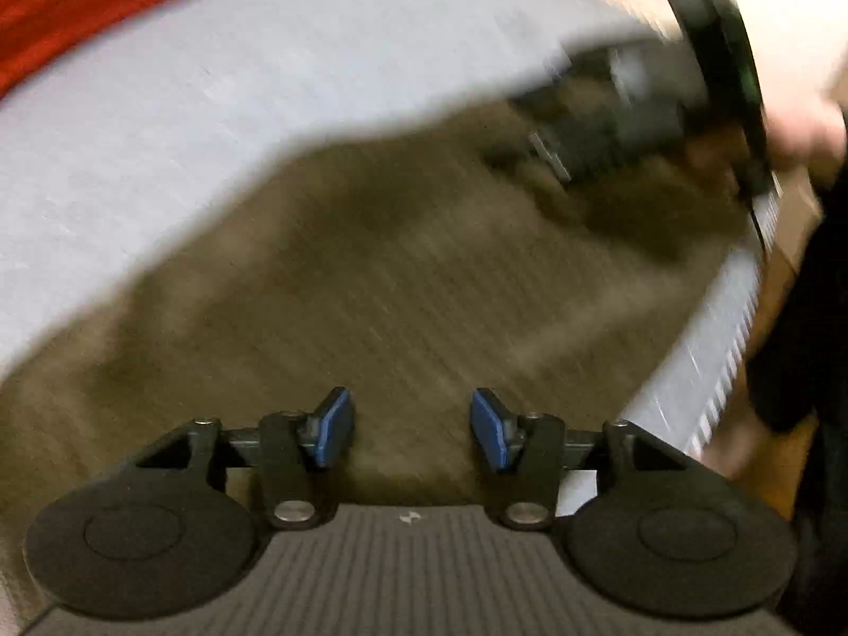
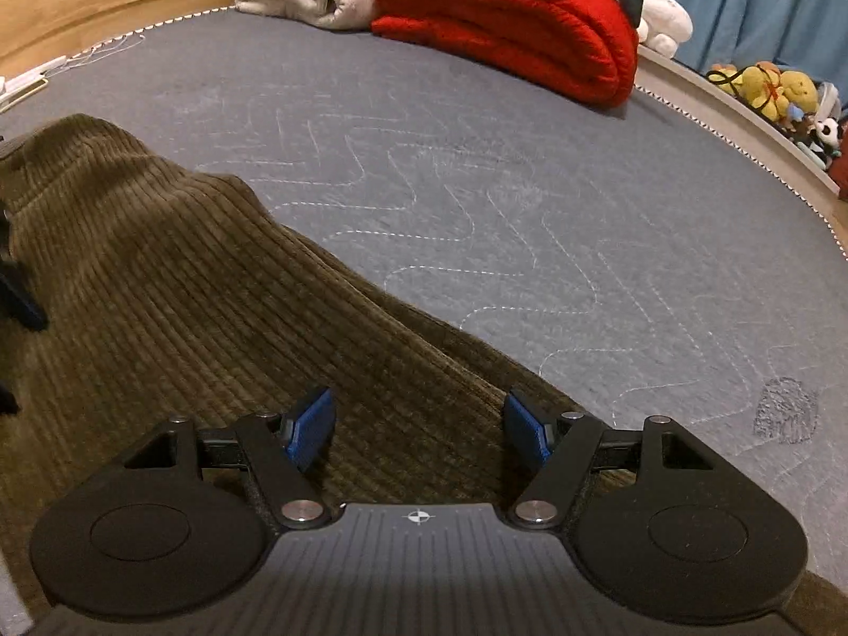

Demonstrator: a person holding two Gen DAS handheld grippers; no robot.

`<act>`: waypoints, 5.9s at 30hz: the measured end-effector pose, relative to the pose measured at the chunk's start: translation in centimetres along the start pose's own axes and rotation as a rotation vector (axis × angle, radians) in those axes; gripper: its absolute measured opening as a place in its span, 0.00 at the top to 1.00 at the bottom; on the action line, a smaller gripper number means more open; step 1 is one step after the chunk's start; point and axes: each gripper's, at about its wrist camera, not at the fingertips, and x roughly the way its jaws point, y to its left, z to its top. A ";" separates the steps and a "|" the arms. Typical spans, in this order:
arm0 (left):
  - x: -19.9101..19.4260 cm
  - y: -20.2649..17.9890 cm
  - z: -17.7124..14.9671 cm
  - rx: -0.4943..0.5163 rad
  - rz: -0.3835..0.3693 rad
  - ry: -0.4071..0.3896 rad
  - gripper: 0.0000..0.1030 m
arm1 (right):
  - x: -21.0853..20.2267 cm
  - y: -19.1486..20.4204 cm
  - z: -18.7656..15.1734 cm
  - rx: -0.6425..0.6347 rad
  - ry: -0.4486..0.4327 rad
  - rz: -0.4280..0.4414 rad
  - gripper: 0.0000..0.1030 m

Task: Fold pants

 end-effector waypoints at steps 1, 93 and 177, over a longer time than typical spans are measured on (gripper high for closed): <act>-0.6 1.0 0.3 -0.053 0.011 -0.033 0.44 | 0.0 -0.2 0.2 0.001 0.002 0.010 0.26; 10.0 -15.6 5.2 0.391 -0.149 0.033 0.64 | -24.7 -25.1 -23.2 1.111 -0.139 -0.721 0.18; 9.7 1.6 9.3 -0.384 -0.018 -0.080 0.72 | -13.6 6.1 -6.6 0.252 -0.178 0.015 0.37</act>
